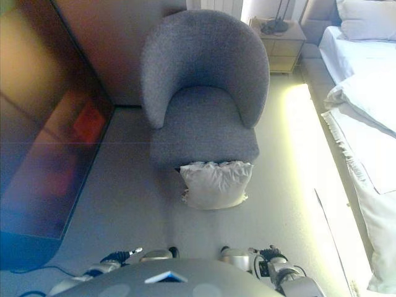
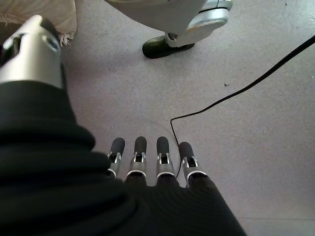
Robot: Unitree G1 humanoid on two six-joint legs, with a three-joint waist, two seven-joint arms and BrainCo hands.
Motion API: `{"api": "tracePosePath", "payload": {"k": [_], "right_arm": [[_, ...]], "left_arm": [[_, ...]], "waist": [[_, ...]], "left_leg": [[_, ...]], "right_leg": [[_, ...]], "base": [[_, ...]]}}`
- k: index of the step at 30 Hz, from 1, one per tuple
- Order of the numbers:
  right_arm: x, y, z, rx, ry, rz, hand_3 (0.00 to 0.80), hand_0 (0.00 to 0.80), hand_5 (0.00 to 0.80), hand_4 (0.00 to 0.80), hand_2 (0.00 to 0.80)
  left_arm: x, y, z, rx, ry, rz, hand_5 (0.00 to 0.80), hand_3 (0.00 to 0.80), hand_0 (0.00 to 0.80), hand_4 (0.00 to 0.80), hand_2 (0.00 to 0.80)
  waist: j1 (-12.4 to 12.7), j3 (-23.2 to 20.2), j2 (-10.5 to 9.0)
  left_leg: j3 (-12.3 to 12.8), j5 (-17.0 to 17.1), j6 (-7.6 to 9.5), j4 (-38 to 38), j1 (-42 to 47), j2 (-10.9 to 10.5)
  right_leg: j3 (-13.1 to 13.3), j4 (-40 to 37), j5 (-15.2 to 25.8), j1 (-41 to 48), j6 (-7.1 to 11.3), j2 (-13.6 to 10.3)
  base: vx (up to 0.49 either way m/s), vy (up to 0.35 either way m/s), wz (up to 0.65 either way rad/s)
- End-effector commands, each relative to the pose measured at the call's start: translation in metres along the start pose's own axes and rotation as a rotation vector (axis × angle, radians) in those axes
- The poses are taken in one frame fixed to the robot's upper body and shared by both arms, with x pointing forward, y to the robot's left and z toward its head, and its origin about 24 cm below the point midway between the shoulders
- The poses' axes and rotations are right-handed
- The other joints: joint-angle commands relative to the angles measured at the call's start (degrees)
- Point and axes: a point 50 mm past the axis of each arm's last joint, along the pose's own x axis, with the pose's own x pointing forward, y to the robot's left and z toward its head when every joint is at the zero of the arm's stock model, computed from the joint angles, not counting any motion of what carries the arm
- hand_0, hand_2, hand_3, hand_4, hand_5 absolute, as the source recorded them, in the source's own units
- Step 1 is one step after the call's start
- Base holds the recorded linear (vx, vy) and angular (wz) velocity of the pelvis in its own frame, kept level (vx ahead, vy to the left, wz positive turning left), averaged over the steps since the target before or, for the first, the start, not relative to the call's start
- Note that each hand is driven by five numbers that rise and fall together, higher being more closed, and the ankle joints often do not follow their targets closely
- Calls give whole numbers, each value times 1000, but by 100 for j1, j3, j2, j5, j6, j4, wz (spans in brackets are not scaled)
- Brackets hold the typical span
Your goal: Pick up the cushion and take it to the sofa
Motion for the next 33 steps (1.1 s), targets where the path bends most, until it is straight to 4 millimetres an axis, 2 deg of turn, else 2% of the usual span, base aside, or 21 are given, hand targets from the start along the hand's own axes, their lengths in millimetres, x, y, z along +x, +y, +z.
{"api": "tracePosePath", "payload": {"k": [1,8,18,27,29,31,33], "right_arm": [[1,-4,18,-22,-14,-23,0,0,0,0,0],[1,-3,18,-10,-31,-8,0,0,0,0,0],[1,-2,18,-23,-26,-9,0,0,0,0,0],[1,0,22,-19,-39,-2,0,0,0,0,0],[1,-1,23,-23,-42,-2,0,0,0,0,0],[1,-3,29,-52,-52,-8,0,0,0,0,0],[1,-5,35,-62,-56,-16,0,0,0,0,0]], "left_arm": [[0,-1,10,-18,3,17,0,0,0,0,0],[0,-4,7,25,19,-31,0,0,0,0,0],[0,-4,5,19,51,-8,0,0,0,0,0],[0,0,8,7,45,16,0,0,0,0,0],[0,0,9,0,38,26,0,0,0,0,0],[0,1,13,-15,9,34,0,0,0,0,0],[-1,1,19,-19,-14,33,0,0,0,0,0]], "waist": [[2,24,-218],[-29,12,-215],[-38,27,-221],[-32,61,-245],[-27,118,-280],[-3,251,-425],[52,425,-527]], "left_leg": [[-82,-276,281,24,-50,-259],[-51,-298,306,-1,-19,-280],[-40,-305,305,-1,-30,-271],[-41,-262,260,21,-22,-159],[-34,-275,214,253,-38,-81],[28,-485,195,1194,-355,25],[21,-299,185,2182,-876,180]], "right_leg": [[62,53,60,-116,216,-148],[70,60,74,-126,235,-157],[60,45,73,-127,231,-126],[101,98,-25,-108,134,37],[130,164,-50,-102,68,77],[113,379,-63,-217,-37,0],[127,530,-77,-281,-170,-20]], "base": [[0,0,0],[0,0,0],[6,-16,0],[12,-88,0],[1,-134,0],[-36,-165,0],[-46,-190,-2]]}}
